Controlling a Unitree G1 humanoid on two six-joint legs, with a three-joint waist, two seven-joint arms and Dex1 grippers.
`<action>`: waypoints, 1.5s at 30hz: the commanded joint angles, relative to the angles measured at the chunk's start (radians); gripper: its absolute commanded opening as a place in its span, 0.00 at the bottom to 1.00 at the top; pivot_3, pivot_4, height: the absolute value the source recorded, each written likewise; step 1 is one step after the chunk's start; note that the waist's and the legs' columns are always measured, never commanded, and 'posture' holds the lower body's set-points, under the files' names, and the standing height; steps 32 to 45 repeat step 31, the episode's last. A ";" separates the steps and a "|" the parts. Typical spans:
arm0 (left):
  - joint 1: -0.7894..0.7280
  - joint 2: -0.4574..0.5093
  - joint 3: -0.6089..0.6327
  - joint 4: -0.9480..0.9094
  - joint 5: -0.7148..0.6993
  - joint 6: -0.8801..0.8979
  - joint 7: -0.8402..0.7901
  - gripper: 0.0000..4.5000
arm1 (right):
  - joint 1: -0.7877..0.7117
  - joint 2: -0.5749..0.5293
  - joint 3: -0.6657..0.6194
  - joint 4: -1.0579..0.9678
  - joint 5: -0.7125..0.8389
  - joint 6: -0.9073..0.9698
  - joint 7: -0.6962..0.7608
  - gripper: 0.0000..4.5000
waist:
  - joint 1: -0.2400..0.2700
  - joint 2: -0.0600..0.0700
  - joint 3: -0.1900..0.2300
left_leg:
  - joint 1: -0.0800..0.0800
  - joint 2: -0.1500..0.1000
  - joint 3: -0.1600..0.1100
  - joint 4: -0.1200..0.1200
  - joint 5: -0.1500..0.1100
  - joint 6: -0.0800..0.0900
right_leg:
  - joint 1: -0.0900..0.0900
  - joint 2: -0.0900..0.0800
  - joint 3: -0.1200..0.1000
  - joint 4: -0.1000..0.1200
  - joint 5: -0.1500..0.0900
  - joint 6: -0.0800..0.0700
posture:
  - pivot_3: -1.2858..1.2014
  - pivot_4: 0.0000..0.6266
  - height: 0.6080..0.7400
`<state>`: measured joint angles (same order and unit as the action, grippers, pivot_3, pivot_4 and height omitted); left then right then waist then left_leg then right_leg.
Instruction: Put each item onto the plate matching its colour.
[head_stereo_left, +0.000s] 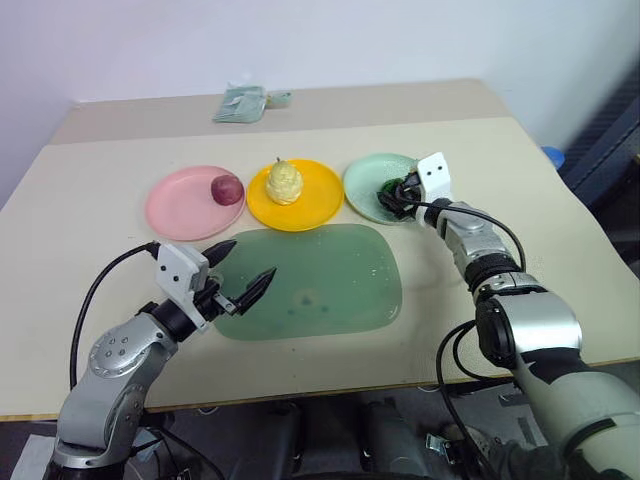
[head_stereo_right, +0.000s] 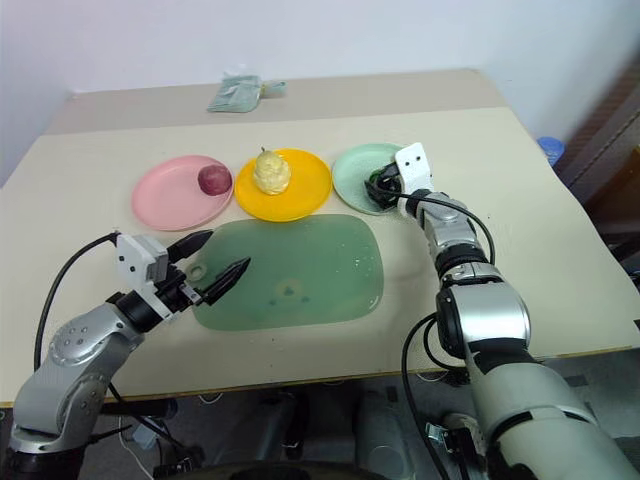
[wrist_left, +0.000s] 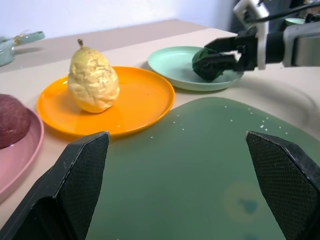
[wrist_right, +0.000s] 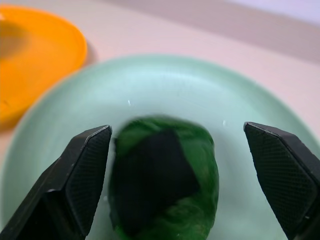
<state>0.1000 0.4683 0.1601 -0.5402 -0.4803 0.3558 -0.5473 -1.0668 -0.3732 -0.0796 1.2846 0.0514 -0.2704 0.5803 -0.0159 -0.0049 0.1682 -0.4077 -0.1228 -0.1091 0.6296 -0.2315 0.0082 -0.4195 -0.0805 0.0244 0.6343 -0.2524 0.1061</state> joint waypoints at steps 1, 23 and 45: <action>0.009 0.027 0.047 0.035 -0.009 -0.065 -0.065 1.00 | 0.055 -0.041 -0.044 -0.180 0.074 -0.056 0.155 0.99 | 0.001 0.000 0.000 | 0.000 0.000 0.000 0.000 0.000 0.000 | 0.000 0.000 0.000 0.000 0.000 0.000 | 0.52 0.24 1.00; 0.092 0.134 0.184 0.133 -0.093 -0.087 -0.260 1.00 | 1.170 -0.247 -0.248 -1.691 0.416 0.619 0.153 0.99 | 0.024 0.004 -0.002 | 0.000 0.001 0.000 0.002 -0.005 0.007 | 0.001 -0.001 0.000 0.000 0.000 0.000 | 0.52 0.24 1.00; 0.113 0.157 0.184 0.104 -0.112 -0.048 -0.275 1.00 | 1.134 -0.264 -0.258 -1.705 0.433 0.679 0.122 0.99 | 0.030 0.003 -0.002 | 0.000 0.001 0.000 0.002 -0.005 0.007 | 0.003 -0.001 0.000 -0.001 -0.002 -0.002 | 0.52 0.24 1.00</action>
